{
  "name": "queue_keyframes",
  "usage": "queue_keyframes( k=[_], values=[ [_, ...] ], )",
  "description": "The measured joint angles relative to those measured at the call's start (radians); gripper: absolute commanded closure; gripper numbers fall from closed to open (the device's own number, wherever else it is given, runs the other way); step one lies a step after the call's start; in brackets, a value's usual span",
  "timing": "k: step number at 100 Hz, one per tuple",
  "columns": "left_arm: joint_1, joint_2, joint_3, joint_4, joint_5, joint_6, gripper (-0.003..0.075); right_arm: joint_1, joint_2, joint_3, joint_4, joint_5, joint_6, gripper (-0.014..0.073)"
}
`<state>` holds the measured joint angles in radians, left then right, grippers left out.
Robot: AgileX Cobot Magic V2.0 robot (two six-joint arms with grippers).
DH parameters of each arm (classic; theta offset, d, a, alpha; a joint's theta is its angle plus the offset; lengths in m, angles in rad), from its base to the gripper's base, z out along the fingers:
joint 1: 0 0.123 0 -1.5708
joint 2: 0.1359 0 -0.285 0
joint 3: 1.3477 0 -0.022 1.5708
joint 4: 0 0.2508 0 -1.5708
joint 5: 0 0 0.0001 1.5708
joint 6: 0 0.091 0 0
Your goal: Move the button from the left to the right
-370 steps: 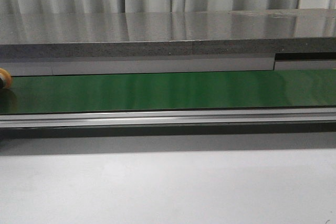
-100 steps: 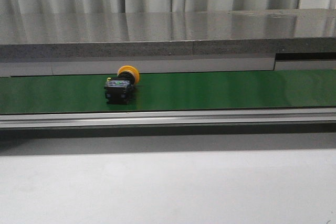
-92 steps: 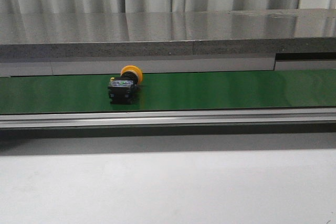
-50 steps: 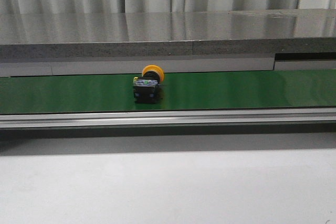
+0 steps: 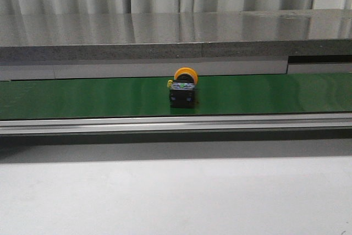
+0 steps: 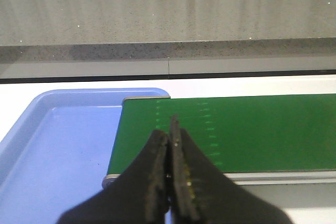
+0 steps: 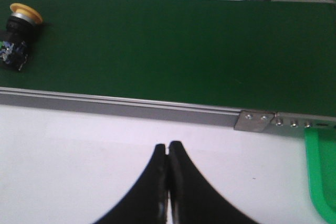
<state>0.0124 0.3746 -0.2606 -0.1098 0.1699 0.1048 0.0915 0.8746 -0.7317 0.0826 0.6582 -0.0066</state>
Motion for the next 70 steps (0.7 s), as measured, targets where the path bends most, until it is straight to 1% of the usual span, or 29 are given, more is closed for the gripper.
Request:
queue_keyframes(
  k=[3,5,10,16,17,22,27,32,49,70],
  values=[
    [0.000,0.000,0.000,0.000,0.000,0.000,0.0741,0.000,0.011,0.000,0.001,0.000,0.000,0.0546],
    [0.000,0.000,0.000,0.000,0.000,0.000,0.0741,0.000,0.018,0.000,0.001,0.000,0.000,0.0497],
    [0.000,0.000,0.000,0.000,0.000,0.000,0.0741,0.000,0.031,0.000,0.004,0.002,0.000,0.0411],
    [0.000,0.000,0.000,0.000,0.000,0.000,0.0741,0.000,0.039,0.000,0.010,0.004,0.000,0.0263],
    [0.000,0.000,0.000,0.000,0.000,0.000,0.0741,0.000,0.039,0.000,0.012,0.004,0.000,0.0263],
    [0.000,0.000,0.000,0.000,0.000,0.000,0.0741,0.000,0.039,0.000,0.019,0.004,0.000,0.0169],
    [0.000,0.000,0.000,0.000,0.000,0.000,0.0741,0.000,0.039,0.000,0.025,0.004,0.007,0.0115],
    [0.000,0.000,0.000,0.000,0.000,0.000,0.0741,0.000,0.039,0.000,0.038,0.004,0.000,0.0091],
    [0.000,0.000,0.000,0.000,0.000,0.000,0.0741,0.000,0.045,-0.005,0.085,-0.002,0.000,0.0095],
    [0.000,0.000,0.000,0.000,0.000,0.000,0.0741,0.000,0.143,-0.107,0.098,0.024,-0.006,0.0095]
  ],
)
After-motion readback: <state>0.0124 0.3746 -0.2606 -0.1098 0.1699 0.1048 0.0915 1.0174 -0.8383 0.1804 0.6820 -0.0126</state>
